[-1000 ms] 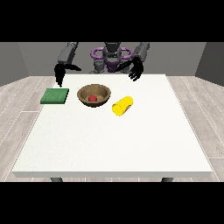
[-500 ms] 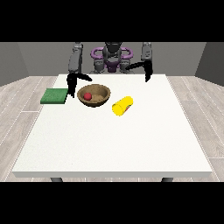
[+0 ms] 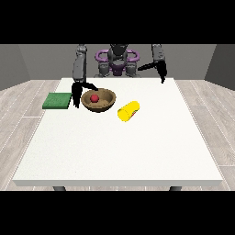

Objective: Pick the cup and pour the ball into the bowl, then pick the bowl and place it on the pad

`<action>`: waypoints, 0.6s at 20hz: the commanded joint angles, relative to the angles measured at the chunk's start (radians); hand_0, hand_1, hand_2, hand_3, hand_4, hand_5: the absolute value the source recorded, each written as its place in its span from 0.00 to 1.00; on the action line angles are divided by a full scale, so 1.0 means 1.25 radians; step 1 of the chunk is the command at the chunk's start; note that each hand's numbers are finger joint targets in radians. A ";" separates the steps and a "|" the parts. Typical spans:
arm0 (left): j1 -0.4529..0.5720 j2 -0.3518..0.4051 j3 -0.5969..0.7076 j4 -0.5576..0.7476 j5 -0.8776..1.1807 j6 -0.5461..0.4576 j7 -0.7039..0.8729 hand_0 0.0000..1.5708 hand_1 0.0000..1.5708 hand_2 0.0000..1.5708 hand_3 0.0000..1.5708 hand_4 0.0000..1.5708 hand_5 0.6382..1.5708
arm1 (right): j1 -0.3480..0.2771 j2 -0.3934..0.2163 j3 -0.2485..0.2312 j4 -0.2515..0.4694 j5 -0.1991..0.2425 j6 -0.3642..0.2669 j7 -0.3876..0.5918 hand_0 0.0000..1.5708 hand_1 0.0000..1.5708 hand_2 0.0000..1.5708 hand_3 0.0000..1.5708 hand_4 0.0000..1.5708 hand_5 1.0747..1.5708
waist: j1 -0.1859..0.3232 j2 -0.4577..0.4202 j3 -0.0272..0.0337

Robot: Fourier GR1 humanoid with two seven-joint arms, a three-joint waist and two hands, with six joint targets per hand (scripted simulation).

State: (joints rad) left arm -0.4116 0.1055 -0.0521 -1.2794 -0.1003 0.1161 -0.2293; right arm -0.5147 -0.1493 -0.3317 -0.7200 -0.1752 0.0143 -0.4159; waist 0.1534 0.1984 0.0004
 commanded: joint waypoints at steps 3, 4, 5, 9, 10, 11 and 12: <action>0.000 0.004 -0.006 -0.077 -0.006 -0.018 0.041 0.00 0.00 0.00 0.00 0.00 0.99 | -0.038 0.003 -0.011 0.114 -0.001 -0.018 -0.092 0.00 0.00 0.00 0.00 0.09 0.99 | 0.025 0.025 0.0004; -0.029 0.028 0.049 -0.011 0.016 -0.026 0.022 0.00 0.00 0.00 0.00 0.00 0.99 | -0.049 0.045 0.027 0.085 0.013 -0.040 -0.045 0.00 0.00 0.00 0.00 0.08 0.98 | -0.019 0.005 -0.0001; 0.021 0.026 0.021 -0.058 0.020 -0.055 -0.015 0.00 0.00 0.00 0.00 0.00 0.99 | -0.033 0.004 -0.007 0.118 -0.007 0.004 -0.106 0.00 0.00 0.00 0.00 0.04 0.98 | 0.020 0.044 0.0002; 0.006 0.027 0.006 -0.098 0.020 -0.062 0.008 0.00 0.00 0.00 0.00 0.00 1.00 | -0.019 -0.004 -0.071 0.172 -0.047 -0.085 -0.014 0.50 0.50 0.25 0.00 0.28 0.92 | 0.052 0.070 0.0006; -0.030 0.021 0.017 -0.096 0.012 -0.034 0.023 0.00 0.00 0.00 0.00 0.05 1.00 | -0.009 -0.041 -0.043 0.179 -0.002 -0.111 0.015 0.92 0.92 1.00 0.00 0.30 0.88 | 0.038 0.083 0.0001; -0.031 0.018 0.005 -0.091 0.008 -0.042 0.021 0.00 0.00 0.00 0.00 0.22 1.00 | 0.000 -0.016 -0.012 0.177 0.041 -0.173 -0.001 1.00 1.00 1.00 0.30 0.50 0.84 | 0.053 0.085 -0.0007; -0.035 0.022 -0.004 -0.110 0.011 -0.056 0.013 0.00 0.00 0.00 0.00 0.30 0.99 | 0.019 -0.043 0.008 0.189 0.084 -0.217 -0.001 1.00 1.00 1.00 0.69 0.54 0.87 | 0.091 0.100 -0.0017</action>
State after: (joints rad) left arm -0.4348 0.1301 -0.0401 -1.3813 -0.0874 0.0645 -0.2127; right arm -0.5435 -0.1873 -0.3629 -0.5947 -0.1651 -0.1067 -0.5046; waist 0.2030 0.2533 -0.0295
